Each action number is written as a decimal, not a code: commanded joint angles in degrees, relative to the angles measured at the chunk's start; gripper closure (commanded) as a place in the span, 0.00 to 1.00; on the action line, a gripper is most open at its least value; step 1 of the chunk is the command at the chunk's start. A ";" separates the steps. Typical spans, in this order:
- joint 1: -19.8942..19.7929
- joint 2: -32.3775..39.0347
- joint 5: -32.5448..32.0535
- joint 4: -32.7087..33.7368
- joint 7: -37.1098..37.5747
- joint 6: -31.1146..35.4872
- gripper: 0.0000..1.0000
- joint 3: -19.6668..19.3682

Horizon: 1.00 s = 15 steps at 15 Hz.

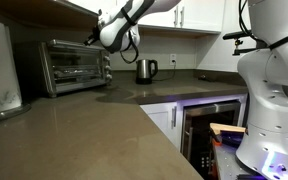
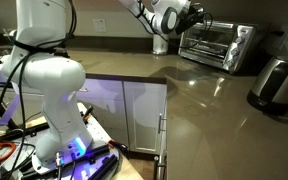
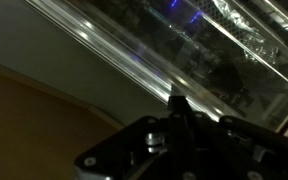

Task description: Open the door of the oven

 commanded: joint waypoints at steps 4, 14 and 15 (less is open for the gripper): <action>-6.77 0.83 -2.96 5.39 1.28 0.00 1.00 4.59; -17.75 4.83 -5.02 12.57 1.40 -0.01 1.00 15.44; -18.44 4.81 -5.04 12.17 1.24 -0.01 1.00 16.45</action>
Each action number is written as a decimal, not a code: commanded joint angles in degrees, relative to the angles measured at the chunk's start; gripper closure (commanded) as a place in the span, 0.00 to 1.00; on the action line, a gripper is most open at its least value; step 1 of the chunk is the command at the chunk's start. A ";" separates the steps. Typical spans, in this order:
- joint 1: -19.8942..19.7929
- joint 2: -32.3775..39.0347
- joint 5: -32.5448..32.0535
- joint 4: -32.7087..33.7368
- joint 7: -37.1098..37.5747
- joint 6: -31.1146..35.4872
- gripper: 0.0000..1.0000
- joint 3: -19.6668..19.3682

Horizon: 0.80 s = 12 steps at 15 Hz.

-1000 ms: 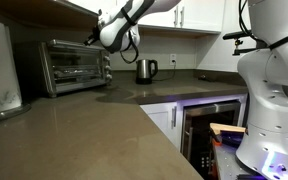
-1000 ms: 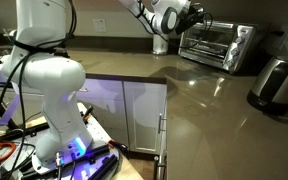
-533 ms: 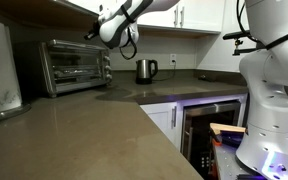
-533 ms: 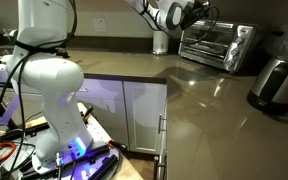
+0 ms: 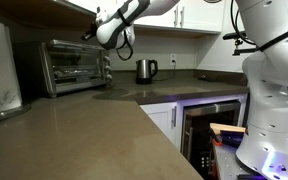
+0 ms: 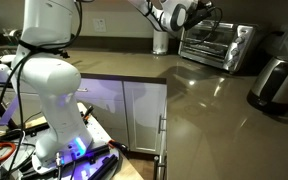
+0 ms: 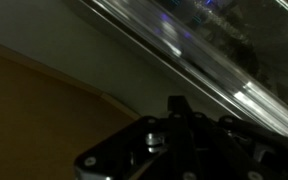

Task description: Open the door of the oven

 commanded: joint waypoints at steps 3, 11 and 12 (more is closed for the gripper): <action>-4.99 0.82 -2.24 -0.44 0.77 -0.01 1.00 5.82; -5.52 -3.61 -0.90 -5.03 -0.04 -3.67 1.00 8.44; -5.16 -4.41 -0.89 -5.88 -0.32 -4.08 1.00 8.27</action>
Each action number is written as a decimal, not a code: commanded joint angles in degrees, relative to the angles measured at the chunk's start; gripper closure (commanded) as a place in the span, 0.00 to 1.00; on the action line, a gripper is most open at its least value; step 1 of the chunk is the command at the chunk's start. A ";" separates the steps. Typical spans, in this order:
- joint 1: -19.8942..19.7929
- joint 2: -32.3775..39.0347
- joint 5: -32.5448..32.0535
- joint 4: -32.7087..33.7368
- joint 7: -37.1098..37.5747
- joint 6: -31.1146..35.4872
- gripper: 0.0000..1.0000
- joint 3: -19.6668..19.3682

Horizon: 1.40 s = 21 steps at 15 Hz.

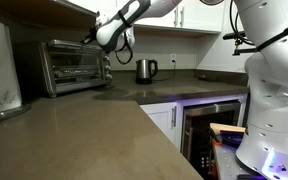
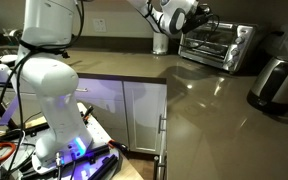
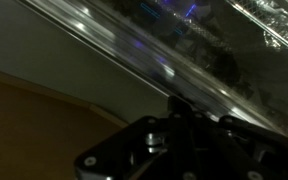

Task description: Open the door of the oven

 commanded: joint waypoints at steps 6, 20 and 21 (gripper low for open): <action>5.05 -6.96 1.02 -9.27 -1.25 -2.89 1.00 -4.04; 16.19 -12.18 2.78 -15.45 0.31 -6.62 1.00 -12.56; 16.77 -12.83 3.10 -15.99 0.51 -7.53 1.00 -12.91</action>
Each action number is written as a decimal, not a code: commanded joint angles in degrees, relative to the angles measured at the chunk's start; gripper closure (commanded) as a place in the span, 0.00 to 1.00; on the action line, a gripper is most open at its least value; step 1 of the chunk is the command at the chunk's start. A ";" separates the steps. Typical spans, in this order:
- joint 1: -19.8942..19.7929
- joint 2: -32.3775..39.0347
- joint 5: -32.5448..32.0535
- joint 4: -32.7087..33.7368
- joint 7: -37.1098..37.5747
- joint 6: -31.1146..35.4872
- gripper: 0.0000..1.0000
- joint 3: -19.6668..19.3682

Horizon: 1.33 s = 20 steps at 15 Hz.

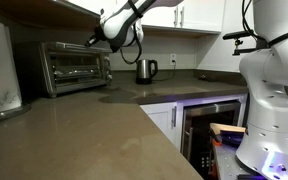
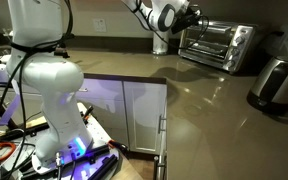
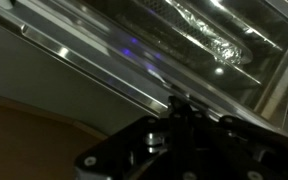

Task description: Open the door of the oven

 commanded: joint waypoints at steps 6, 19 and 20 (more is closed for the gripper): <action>6.36 -5.60 1.72 -4.88 2.12 -7.46 1.00 -5.04; 8.54 -8.36 0.83 -6.84 6.87 -14.69 1.00 -6.70; 8.53 -8.54 0.69 -6.85 7.17 -15.43 1.00 -6.77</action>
